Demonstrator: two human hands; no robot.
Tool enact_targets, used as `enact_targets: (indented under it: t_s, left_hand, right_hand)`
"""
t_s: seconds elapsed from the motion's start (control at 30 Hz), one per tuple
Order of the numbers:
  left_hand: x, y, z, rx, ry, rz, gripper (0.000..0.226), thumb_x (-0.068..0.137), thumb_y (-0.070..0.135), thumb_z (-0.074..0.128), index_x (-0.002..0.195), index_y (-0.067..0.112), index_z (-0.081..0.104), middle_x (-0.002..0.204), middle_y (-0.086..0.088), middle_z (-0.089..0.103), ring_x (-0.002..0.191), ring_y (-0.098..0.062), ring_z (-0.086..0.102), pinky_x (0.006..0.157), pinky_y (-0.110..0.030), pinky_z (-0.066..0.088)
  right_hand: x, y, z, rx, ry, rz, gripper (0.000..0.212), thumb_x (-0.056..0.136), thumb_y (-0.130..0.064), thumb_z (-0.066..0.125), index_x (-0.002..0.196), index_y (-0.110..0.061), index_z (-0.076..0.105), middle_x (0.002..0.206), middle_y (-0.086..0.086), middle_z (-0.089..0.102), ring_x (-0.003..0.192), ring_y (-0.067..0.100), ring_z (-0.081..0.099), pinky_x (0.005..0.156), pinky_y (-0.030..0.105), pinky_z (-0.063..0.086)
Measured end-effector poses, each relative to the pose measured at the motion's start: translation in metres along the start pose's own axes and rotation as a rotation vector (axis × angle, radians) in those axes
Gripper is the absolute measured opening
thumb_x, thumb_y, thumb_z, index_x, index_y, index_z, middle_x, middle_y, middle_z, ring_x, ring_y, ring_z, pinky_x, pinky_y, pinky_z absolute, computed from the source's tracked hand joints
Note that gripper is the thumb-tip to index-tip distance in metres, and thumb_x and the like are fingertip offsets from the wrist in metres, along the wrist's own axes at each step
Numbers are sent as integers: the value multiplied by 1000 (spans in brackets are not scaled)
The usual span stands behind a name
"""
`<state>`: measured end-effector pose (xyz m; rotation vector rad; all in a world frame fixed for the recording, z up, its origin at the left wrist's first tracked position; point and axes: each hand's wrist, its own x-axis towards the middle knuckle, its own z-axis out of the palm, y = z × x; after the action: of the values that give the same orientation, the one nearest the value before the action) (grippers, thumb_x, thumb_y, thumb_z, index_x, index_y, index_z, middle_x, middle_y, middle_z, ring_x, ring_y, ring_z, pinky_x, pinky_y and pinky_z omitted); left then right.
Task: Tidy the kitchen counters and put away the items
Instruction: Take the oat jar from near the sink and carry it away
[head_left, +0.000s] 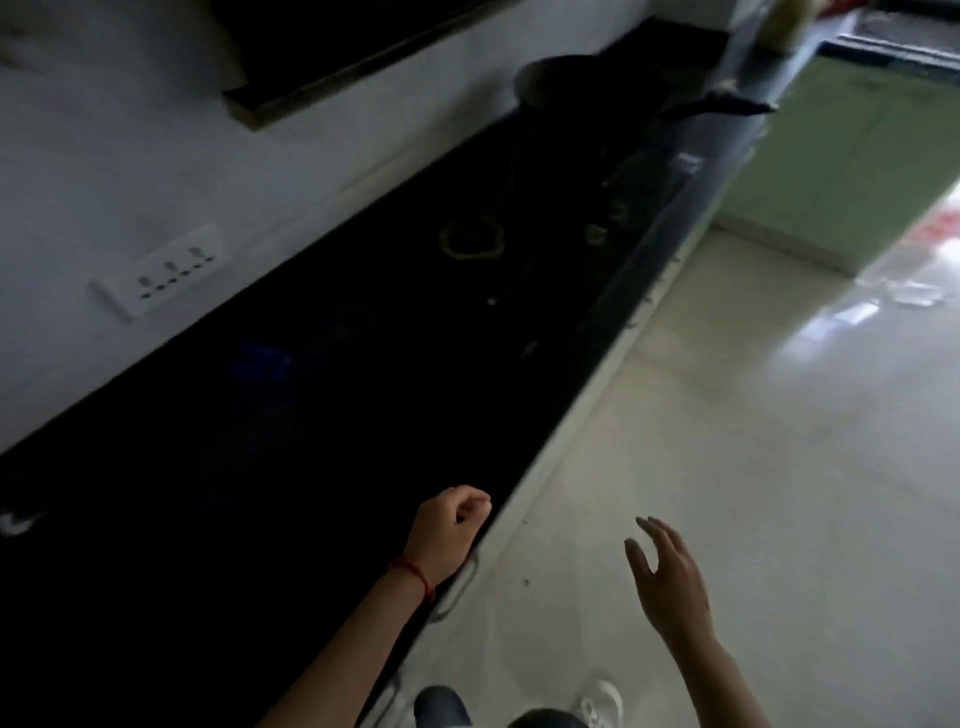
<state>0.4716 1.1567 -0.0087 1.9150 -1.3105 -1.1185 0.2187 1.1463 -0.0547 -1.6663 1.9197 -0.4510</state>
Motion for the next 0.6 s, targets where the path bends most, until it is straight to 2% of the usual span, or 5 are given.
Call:
enact_targets:
  t_s: [0.07,0.2,0.27,0.37,0.6]
  left_hand:
    - [10,25,46,12,-127,-21,23,89,20,54,105,6,64,94,-2,63,88,-11,56,64,-2,39]
    - [30,58,135,88,-352,-98,26,88,23,56,106,7,64,102,-7,67,95,-16,60,79,-18,41]
    - [38,70,172,114,-409,-148,19,88,22,54,97,9,65,94,-8,64,90,-21,61,75,-23,43]
    - [47,89,216,2,-402,-300,16,91,18,51,77,13,58,81,-7,61,69,-14,55,60,-24,41]
    - [91,103,267,-77,-351,-477,17,89,12,51,75,9,59,71,-7,59,66,-18,54,58,-24,38]
  right_hand:
    - [-4,49,-23,30,14,106,37,89,-23,56,124,-10,54,132,9,53,115,28,55,94,35,43]
    - [-11,143,-71,71,19,305,38,89,-24,55,125,-10,53,130,12,54,109,30,58,92,33,43]
    - [-14,180,-91,96,10,388,38,90,-24,54,126,-10,52,130,13,55,116,28,54,94,32,42]
    - [-15,231,-113,155,17,517,38,91,-23,53,125,-7,52,130,15,56,120,28,53,96,32,41]
    - [29,291,-139,243,-11,717,39,92,-24,49,126,-5,52,129,17,57,119,29,53,96,33,41]
